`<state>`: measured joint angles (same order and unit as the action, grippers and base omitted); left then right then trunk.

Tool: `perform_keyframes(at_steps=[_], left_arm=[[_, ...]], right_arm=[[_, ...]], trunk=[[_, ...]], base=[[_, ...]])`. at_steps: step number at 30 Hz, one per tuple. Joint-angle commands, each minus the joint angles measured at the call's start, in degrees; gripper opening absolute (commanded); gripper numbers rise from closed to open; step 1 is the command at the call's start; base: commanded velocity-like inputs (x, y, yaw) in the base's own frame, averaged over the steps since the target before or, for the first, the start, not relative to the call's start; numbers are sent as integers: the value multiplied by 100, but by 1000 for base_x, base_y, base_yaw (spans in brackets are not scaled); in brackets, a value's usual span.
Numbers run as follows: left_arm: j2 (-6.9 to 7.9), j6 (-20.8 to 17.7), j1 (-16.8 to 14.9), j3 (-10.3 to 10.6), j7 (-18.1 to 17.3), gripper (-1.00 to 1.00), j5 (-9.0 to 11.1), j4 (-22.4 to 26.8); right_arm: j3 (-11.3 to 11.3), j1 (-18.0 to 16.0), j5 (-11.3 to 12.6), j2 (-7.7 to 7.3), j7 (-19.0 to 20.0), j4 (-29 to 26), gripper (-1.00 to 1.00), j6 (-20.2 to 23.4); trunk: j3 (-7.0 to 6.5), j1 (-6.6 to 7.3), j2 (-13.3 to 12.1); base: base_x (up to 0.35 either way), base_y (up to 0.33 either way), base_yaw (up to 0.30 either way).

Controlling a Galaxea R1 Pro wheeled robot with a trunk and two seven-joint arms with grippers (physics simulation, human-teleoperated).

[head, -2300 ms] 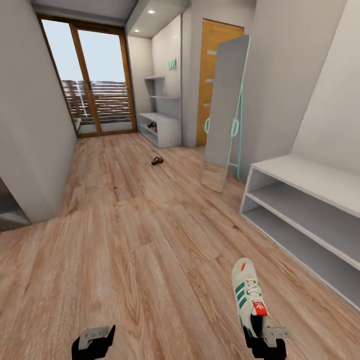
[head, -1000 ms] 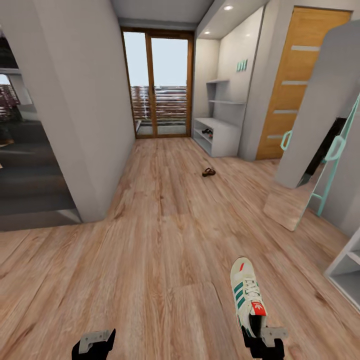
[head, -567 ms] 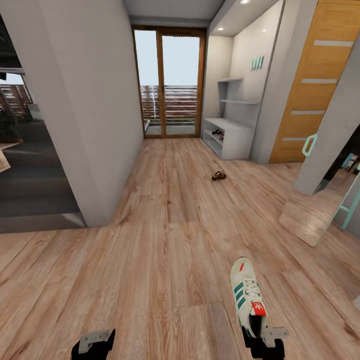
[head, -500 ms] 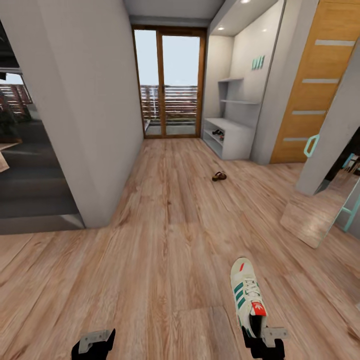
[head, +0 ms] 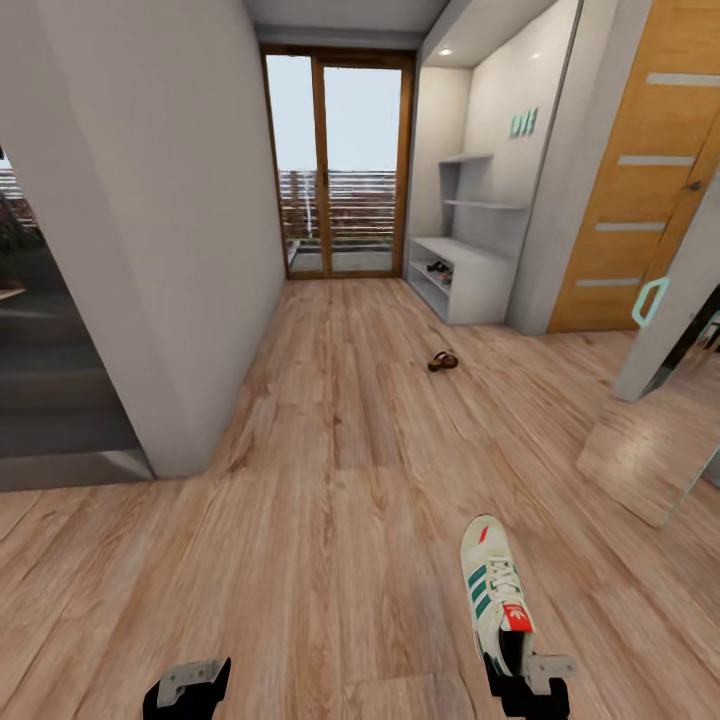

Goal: Pick up the two gym shoes and the two sandals from the corridor floor and place them onto the hallstand (shoe rack) in the corridor, making sure they are on the rack and not on the floor. Arrange them so the two gym shoes are next to each other and the two sandals are next to each other.

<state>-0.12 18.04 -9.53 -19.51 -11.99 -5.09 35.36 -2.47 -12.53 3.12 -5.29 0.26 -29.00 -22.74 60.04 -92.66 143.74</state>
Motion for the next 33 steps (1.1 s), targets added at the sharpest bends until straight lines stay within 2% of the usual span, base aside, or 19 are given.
perform_keyframes(at_steps=[1, 33], left_arm=[[-6, 23, -5, -43, -40, 100, -53, -3], [-14, 16, -5, -42, -40, 100, -53, -3]], right_arm=[[-25, -3, 33, -3, 1, 5, -100, -20], [-12, -3, 57, 1, -16, -1, -100, -24]], trunk=[[5, -2, 2], [5, -2, 2]], base=[[339, 0, 0], [339, 0, 0]])
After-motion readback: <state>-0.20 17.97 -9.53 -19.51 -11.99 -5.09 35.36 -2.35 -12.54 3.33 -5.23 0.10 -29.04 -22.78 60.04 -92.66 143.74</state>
